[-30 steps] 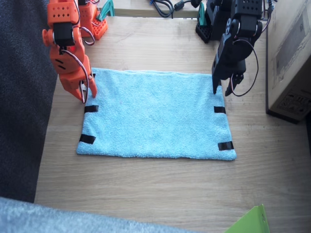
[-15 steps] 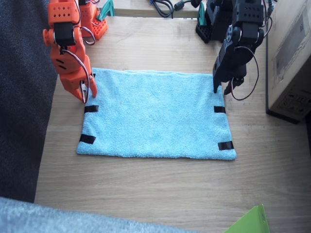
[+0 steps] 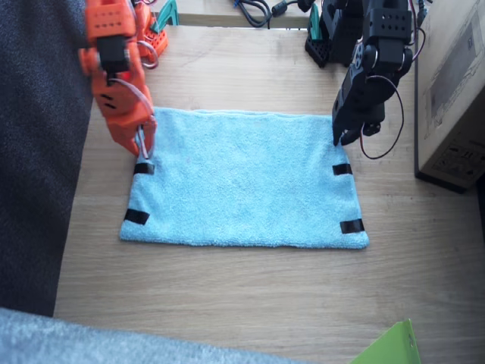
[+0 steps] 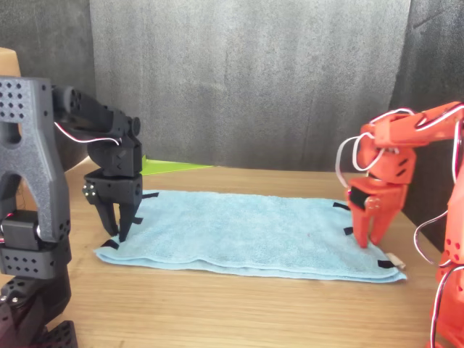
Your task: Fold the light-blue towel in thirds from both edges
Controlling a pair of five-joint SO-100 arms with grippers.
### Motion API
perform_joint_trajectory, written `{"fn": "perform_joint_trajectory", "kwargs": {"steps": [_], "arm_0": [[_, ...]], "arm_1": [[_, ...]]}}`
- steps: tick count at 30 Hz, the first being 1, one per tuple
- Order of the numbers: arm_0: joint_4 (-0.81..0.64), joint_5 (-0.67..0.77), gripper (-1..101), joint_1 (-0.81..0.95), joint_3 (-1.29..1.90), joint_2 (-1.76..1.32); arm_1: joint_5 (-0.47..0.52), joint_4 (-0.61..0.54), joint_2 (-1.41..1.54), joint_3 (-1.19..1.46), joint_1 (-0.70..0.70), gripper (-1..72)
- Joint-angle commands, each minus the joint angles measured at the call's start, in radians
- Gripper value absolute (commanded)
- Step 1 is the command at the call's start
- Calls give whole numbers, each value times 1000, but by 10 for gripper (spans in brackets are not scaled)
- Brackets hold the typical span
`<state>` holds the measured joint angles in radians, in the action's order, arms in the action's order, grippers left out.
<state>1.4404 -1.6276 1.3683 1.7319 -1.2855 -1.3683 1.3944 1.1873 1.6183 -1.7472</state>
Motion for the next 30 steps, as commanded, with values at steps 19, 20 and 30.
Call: {"fn": "perform_joint_trajectory", "kwargs": {"steps": [19, 20, 30], "arm_0": [[-20, -6, -1, 5, 54, -77], [-20, -6, -1, 5, 54, -77], [-28, -6, -1, 2, 66, -89]], "arm_1": [[0, 95, 127, 17, -100, 1], [0, 114, 140, 3, -109, 1], [28, 311, 141, -244, -118, 1]]}}
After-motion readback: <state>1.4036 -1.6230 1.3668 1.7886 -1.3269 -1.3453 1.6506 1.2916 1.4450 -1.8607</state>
